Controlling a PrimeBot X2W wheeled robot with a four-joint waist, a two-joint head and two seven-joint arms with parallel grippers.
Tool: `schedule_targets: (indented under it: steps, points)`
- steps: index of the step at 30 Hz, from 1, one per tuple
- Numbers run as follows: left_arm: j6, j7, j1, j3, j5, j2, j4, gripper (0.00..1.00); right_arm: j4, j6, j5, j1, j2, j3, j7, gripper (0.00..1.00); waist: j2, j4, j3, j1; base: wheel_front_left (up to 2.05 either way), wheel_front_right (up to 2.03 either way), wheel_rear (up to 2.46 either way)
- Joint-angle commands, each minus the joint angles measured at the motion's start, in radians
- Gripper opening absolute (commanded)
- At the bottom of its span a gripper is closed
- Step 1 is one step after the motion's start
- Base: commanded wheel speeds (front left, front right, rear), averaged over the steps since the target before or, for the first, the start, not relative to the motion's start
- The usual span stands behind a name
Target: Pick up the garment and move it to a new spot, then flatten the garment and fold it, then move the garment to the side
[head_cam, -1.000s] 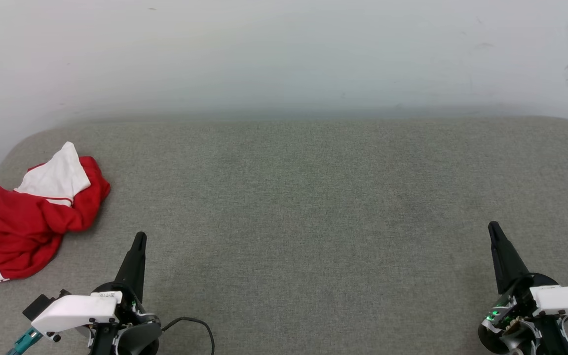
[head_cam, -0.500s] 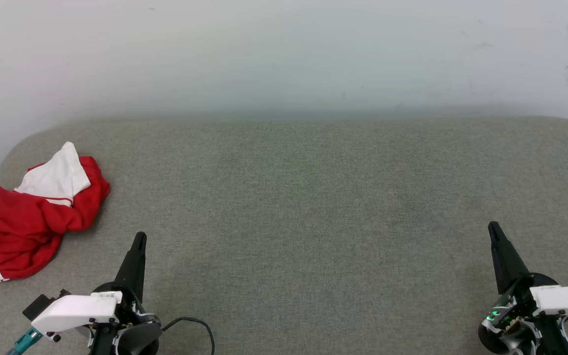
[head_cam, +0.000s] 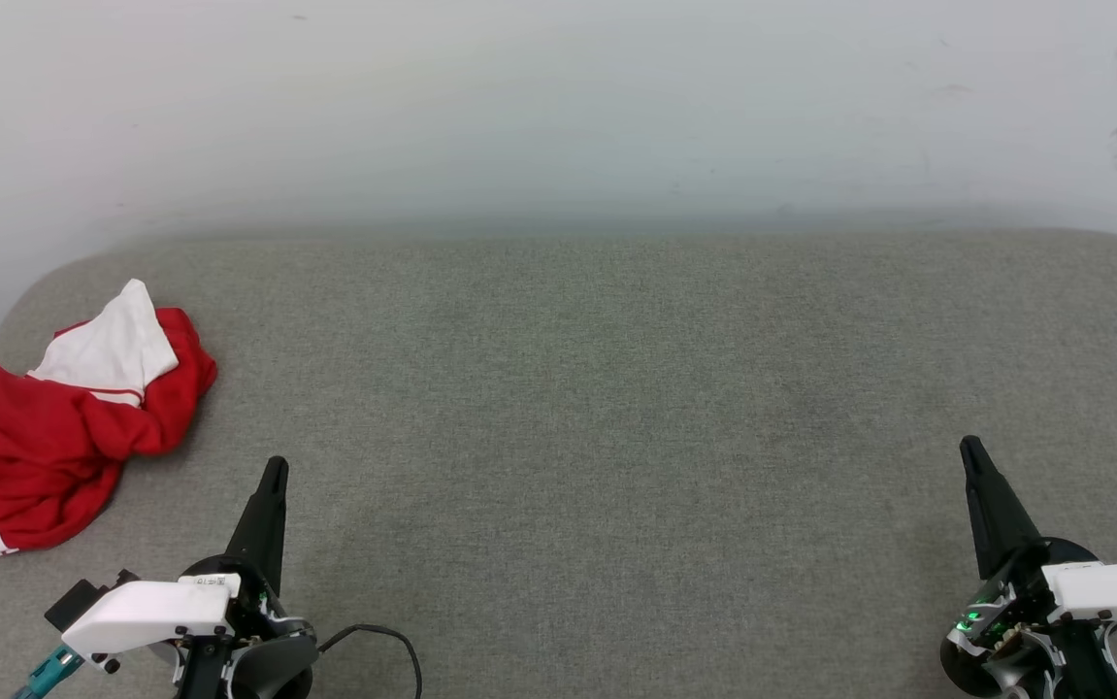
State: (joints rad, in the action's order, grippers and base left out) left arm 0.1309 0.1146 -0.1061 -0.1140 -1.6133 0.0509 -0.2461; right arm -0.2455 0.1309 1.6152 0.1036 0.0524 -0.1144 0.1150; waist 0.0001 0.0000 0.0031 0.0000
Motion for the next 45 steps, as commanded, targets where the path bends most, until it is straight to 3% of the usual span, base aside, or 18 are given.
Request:
schedule_targets:
  steps: [1, 3, 4, 12, 17, 26, 45]
  points:
    - [0.003, 0.003, -0.008, -0.003, 0.002, -0.002, 0.0, 0.0, -0.001, 0.0, -0.005, 0.012, -0.004, 0.0, 0.002, 0.0, -0.0001, 0.0, 0.0, 0.0, 0.0, 0.0, 0.0]
    - [0.003, 0.003, -0.008, -0.003, 0.002, -0.002, 0.0, 0.0, -0.001, 0.0, -0.005, 0.012, -0.004, 0.0, 0.002, 0.0, -0.0001, 0.0, 0.0, 0.0, 0.0, 0.0, 0.0]
    - [0.003, 0.003, -0.008, -0.003, 0.002, -0.002, 0.0, 1.0, -0.001, 0.0, -0.005, 0.012, -0.004, 0.0, 0.002, 1.0, -0.0001, 0.0, 0.0, 0.0, 0.0, 0.0, 0.0]
    - [0.0, -0.025, 0.029, 0.009, 0.015, -0.003, -0.011, 1.0, -0.021, 0.0, -0.018, -0.033, -0.001, 0.001, -0.023, 1.0, -0.0001, 0.0, 0.001, 0.0001, 0.0, 0.0, 0.0]
    - [-0.003, -0.049, 0.031, -0.006, 0.067, -0.002, -0.001, 1.0, -0.002, 0.0, -0.09, -0.039, -0.001, -0.007, -0.048, 1.0, -0.0001, 0.0, 0.001, 0.0001, 0.0, 0.0, 0.0]
    - [-0.038, -0.091, 0.03, -0.008, 0.231, -0.002, 0.063, 1.0, 0.059, 0.0, -0.256, -0.047, -0.001, -0.021, -0.09, 1.0, -0.0001, 0.001, 0.003, 0.0001, 0.0, 0.0, 0.0]
    - [-0.161, -0.166, 0.048, 0.069, 0.657, -0.001, 0.175, 1.0, 0.203, 0.0, -0.674, -0.074, -0.001, 0.024, -0.165, 1.0, -0.0001, 0.005, 0.005, 0.0001, 0.0, 0.0, 0.0]
